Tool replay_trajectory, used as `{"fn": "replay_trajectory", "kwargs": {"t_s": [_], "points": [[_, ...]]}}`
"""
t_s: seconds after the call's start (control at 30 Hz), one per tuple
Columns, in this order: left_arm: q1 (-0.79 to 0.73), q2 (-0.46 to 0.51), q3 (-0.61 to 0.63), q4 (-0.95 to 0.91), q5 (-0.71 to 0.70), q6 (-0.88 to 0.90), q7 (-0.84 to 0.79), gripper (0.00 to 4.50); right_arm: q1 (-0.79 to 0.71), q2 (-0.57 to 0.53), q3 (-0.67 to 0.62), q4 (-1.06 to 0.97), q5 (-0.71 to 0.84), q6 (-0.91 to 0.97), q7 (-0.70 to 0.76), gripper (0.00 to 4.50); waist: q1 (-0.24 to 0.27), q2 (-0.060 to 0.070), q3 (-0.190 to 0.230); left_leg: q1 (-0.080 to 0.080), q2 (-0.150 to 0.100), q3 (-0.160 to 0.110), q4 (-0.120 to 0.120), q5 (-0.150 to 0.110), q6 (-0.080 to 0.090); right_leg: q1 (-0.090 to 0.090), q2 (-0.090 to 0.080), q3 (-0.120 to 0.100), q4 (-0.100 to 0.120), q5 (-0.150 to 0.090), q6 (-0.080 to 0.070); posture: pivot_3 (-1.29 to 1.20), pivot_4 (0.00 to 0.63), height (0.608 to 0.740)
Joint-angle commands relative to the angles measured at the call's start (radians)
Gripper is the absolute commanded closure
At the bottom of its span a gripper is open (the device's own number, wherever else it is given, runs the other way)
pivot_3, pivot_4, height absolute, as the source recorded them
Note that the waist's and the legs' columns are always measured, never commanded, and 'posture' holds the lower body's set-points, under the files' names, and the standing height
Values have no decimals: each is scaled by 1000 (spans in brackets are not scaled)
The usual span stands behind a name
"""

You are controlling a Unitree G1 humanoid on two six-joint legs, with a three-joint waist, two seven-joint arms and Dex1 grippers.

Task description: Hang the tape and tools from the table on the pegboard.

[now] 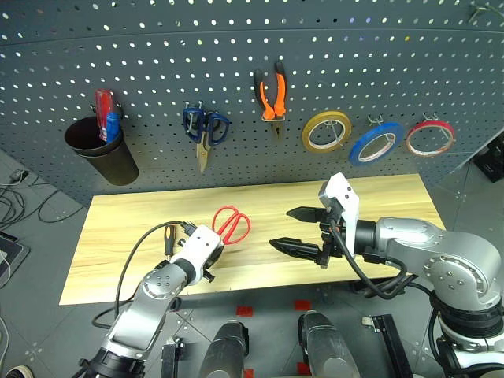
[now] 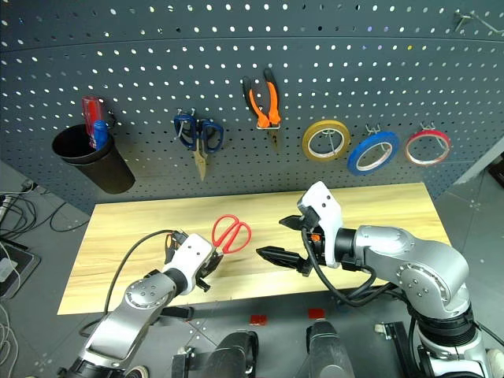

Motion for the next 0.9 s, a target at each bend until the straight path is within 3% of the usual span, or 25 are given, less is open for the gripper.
{"fn": "replay_trajectory", "kwargs": {"t_s": [0.03,0.2,0.4,0.57,0.9], "points": [[28,39,20,-50,30,-74,-32,3364,-12,-13,-18,-30,4,-34,1,0,-1,0,0,0,0,0,0,0,0,-1,0,0,0,0,0,-87,252,740],[29,-13,118,-99,-34,-74,-9,3364,-21,-21,-15,-17,-1,-51,6,0,0,0,0,-1,0,0,0,0,0,-1,0,0,1,0,0,-77,245,740],[-114,-127,229,-119,-91,-142,51,3364,-56,-40,17,-31,-28,-82,23,0,7,0,0,-1,-1,0,1,0,0,-1,2,-1,1,0,0,-79,239,740],[-153,-118,259,-149,-62,-238,57,3364,-87,-62,48,-59,-32,-106,45,0,7,0,0,-1,0,2,1,1,0,-2,3,0,1,0,0,-82,235,740],[-33,-121,261,-276,-6,-274,68,3364,-125,-75,22,-59,-7,-134,68,0,6,0,0,-1,0,2,1,0,0,-2,3,0,1,0,0,-73,229,740]]}}
